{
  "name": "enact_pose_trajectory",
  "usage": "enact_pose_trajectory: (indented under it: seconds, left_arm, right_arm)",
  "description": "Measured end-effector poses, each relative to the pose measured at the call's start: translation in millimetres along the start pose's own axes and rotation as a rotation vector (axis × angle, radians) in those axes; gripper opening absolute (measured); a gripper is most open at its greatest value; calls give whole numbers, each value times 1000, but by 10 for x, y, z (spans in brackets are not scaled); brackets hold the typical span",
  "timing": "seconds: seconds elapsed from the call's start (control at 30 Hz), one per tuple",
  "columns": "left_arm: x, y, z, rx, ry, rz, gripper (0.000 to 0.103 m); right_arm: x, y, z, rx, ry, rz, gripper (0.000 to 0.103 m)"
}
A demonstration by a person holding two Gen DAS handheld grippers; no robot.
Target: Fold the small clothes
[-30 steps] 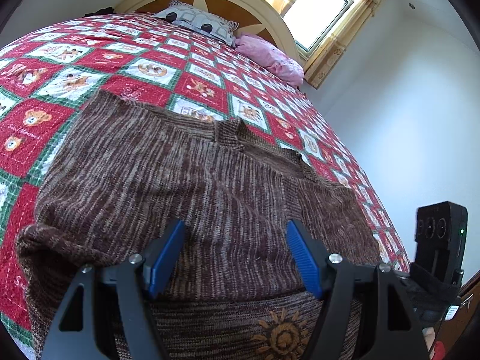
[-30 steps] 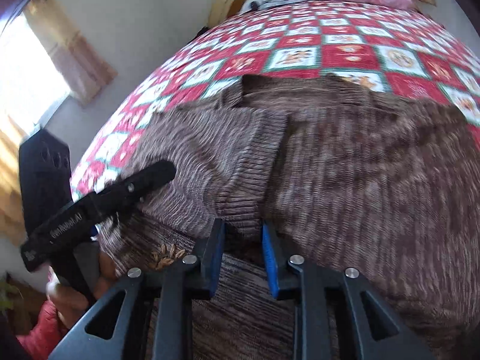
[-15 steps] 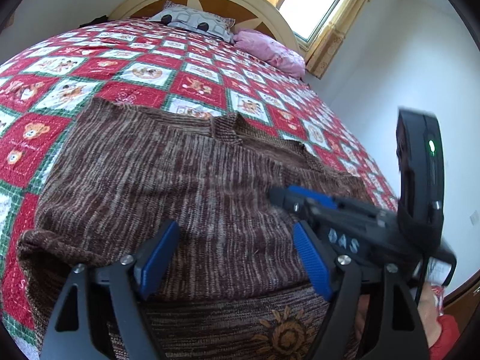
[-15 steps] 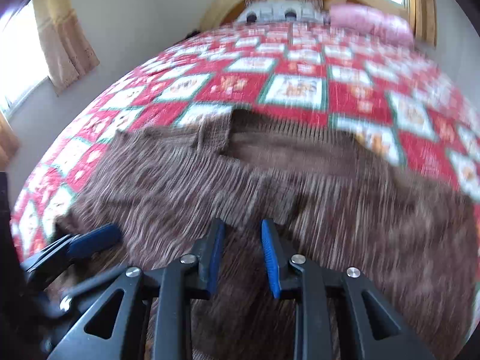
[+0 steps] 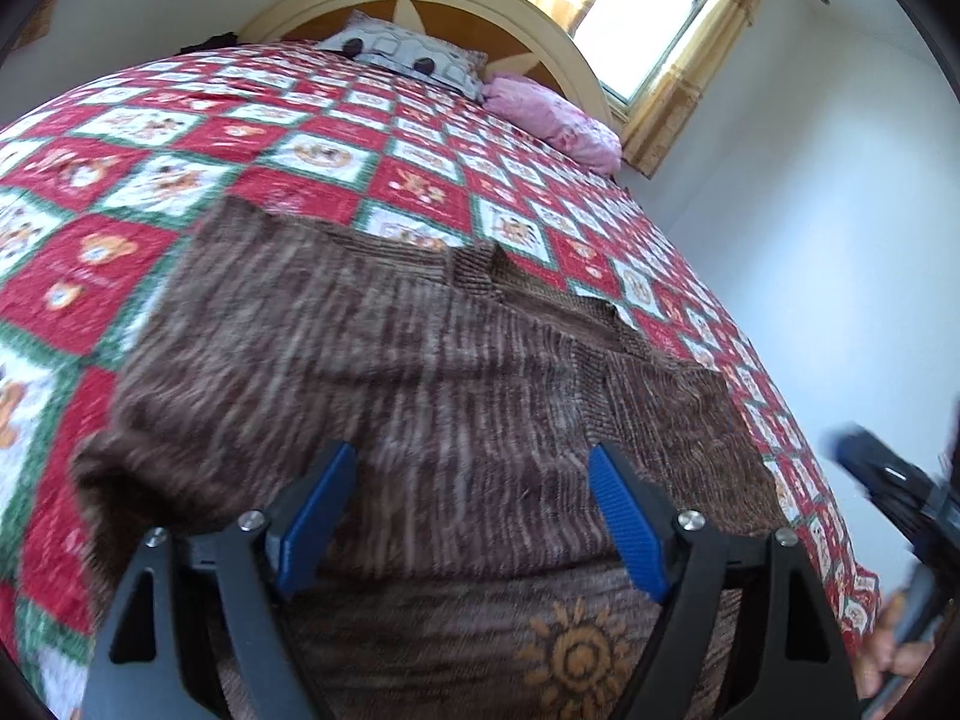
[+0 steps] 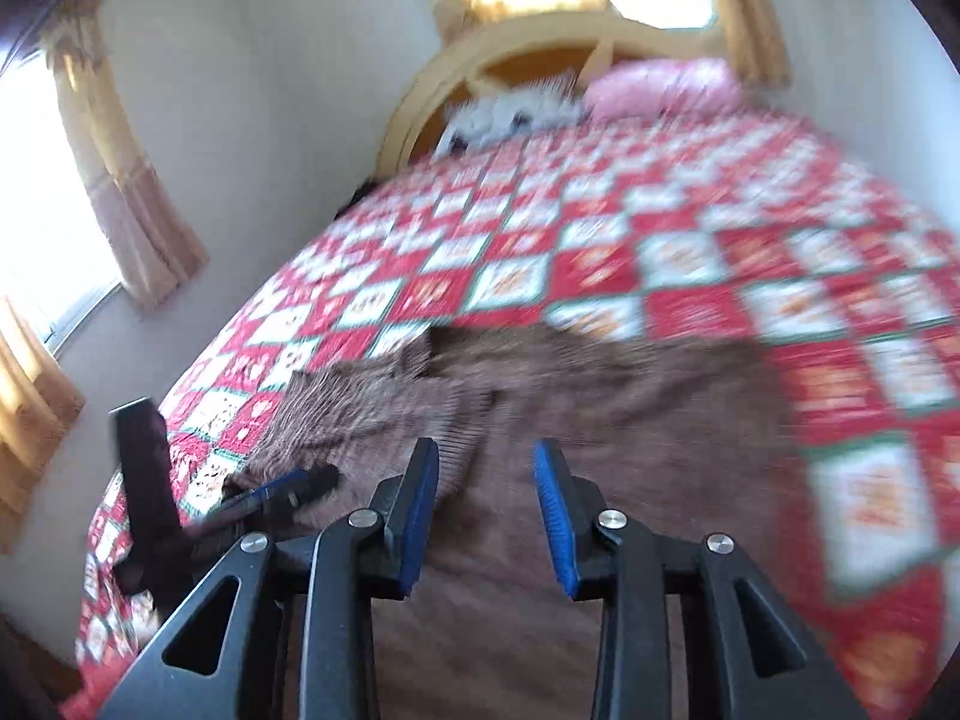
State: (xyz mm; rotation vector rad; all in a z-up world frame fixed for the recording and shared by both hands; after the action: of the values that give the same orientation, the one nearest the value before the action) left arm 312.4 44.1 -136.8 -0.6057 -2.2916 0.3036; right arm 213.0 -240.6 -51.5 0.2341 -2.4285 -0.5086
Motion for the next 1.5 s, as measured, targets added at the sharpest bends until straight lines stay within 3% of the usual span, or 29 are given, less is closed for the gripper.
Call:
enact_pose_trajectory:
  seconds: [0.13, 0.2, 0.3, 0.4, 0.5, 0.77, 0.83, 0.9, 1.03, 1.23, 1.3, 1.37, 1.43, 1.5]
  left_arm:
    - [321, 101, 195, 55, -26, 44, 83]
    - [508, 102, 295, 44, -33, 17, 83]
    - [860, -10, 510, -84, -25, -31, 83]
    - [1261, -108, 733, -218, 1, -56, 87]
    - [1637, -133, 936, -252, 1, -54, 100]
    - [2032, -8, 1623, -188, 153, -39, 100]
    - [2073, 28, 1795, -169, 173, -42, 100]
    - [2088, 56, 1942, -163, 205, -46, 100]
    - [2127, 24, 2056, -163, 218, -48, 100]
    - [2104, -7, 2081, -179, 212, -44, 100]
    - [2115, -3, 2090, -182, 213, -46, 100]
    - [2120, 12, 2085, -172, 208, -42, 100]
    - [2130, 29, 2092, -161, 202, -36, 101]
    - [2142, 26, 2098, -160, 201, -33, 102]
  right_arm:
    - [1265, -599, 53, -75, -177, 74, 35]
    - [1777, -839, 111, -114, -238, 101, 35]
    - [2376, -1029, 258, -133, -247, 72, 53]
    - [2725, -1030, 475, -88, -198, 48, 57]
    - [2851, -1041, 749, -66, -126, 43, 61]
    - [2221, -944, 1530, -81, 152, -21, 61]
    - [2187, -821, 1591, -34, 138, -23, 61]
    - [2223, -699, 1560, 5, 66, 2, 61]
    - [2526, -650, 1362, -125, -54, -145, 61]
    - [3180, -793, 985, -423, -181, -559, 61]
    - [3363, -861, 889, -514, -151, -672, 61]
    - [3566, -889, 817, -521, -121, -697, 61]
    - [3741, -821, 789, -429, -91, -689, 61]
    - [3767, -657, 912, -321, 17, -607, 61]
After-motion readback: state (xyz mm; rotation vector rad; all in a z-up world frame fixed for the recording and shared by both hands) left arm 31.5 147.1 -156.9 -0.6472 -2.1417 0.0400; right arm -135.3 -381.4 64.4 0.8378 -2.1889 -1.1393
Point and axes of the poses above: each gripper's, at about its wrist camera, not at the fingertips, and x roughly against the way its jaws point, y to its left, z to its underside, the point moved 4 cm from there along -x, roughly the way its jaws point, and after that the axes turned 8 degrees about -x, right-handed, at the moved point
